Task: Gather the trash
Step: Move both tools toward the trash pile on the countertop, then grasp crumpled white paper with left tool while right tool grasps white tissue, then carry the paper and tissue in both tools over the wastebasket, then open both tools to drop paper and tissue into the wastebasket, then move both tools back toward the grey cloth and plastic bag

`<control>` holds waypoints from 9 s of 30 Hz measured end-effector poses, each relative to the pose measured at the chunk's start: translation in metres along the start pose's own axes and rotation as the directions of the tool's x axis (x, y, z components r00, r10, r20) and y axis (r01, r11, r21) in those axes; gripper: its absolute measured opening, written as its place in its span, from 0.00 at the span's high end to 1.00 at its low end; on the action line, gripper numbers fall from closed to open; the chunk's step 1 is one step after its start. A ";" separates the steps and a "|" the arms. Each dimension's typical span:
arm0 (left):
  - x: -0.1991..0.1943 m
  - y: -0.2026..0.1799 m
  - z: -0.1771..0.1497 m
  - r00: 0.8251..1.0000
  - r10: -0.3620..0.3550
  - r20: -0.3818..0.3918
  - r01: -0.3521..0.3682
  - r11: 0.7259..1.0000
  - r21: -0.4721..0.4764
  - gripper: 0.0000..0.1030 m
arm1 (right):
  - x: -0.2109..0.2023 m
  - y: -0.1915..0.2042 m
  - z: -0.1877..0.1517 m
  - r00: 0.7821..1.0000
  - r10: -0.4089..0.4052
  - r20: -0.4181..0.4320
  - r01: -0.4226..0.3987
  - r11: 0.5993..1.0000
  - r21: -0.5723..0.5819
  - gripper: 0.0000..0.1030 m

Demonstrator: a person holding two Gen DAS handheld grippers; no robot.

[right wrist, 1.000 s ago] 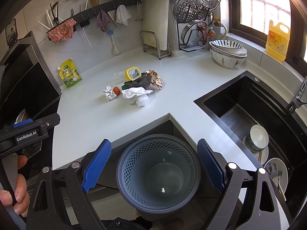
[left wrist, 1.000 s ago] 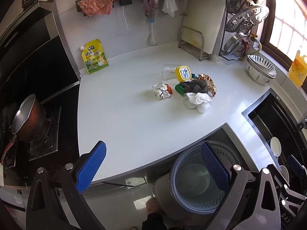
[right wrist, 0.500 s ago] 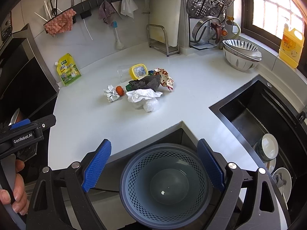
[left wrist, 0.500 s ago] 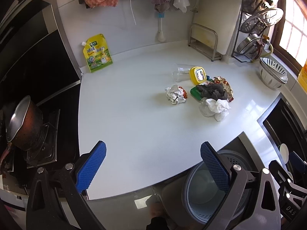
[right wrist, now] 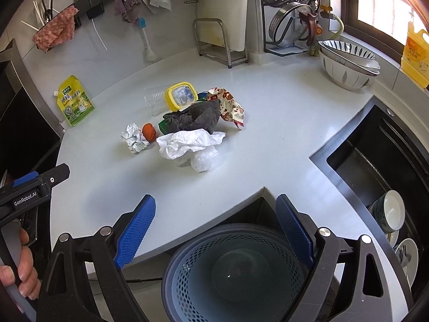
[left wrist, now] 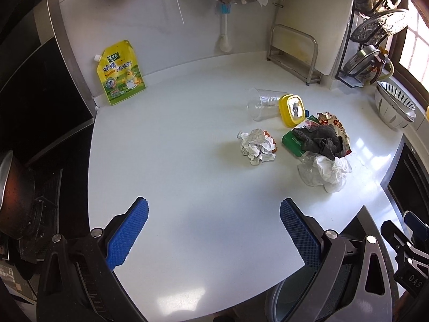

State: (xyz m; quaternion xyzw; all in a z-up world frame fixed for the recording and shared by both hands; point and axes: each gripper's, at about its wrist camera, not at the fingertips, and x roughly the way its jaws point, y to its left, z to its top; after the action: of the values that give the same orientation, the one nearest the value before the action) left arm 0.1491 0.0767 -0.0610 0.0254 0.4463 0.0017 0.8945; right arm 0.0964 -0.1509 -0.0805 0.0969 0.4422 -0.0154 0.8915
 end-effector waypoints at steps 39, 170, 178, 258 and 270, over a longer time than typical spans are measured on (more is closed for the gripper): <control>0.093 -0.003 0.029 0.993 -0.114 -0.034 0.115 0.992 0.044 0.06 | 0.077 0.032 0.048 0.998 -0.026 0.054 0.026 1.000 -0.007 0.89; -0.009 -0.129 -0.188 0.940 -0.161 -0.302 0.210 0.968 0.139 0.78 | -0.018 -0.077 -0.147 0.970 0.125 -0.208 -0.134 0.990 -0.032 0.93; -0.006 -0.124 -0.187 0.938 -0.158 -0.308 0.205 0.971 0.126 0.77 | -0.011 -0.075 -0.148 0.967 0.123 -0.224 -0.136 0.990 -0.041 0.93; -0.031 -0.086 -0.070 0.995 -0.090 -0.043 0.087 0.995 -0.049 0.20 | -0.017 -0.071 -0.026 0.998 0.034 -0.051 -0.040 0.993 -0.114 0.21; 0.017 -0.087 -0.035 0.995 -0.085 -0.045 0.082 0.994 -0.076 0.20 | 0.037 -0.060 0.031 0.998 0.051 -0.020 -0.054 0.989 -0.134 0.21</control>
State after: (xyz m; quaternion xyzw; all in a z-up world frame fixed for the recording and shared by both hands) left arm 0.1295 -0.0082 -0.0997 -0.0263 0.4680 -0.0186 0.8831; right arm 0.1367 -0.2138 -0.1013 0.0482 0.4469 0.0388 0.8924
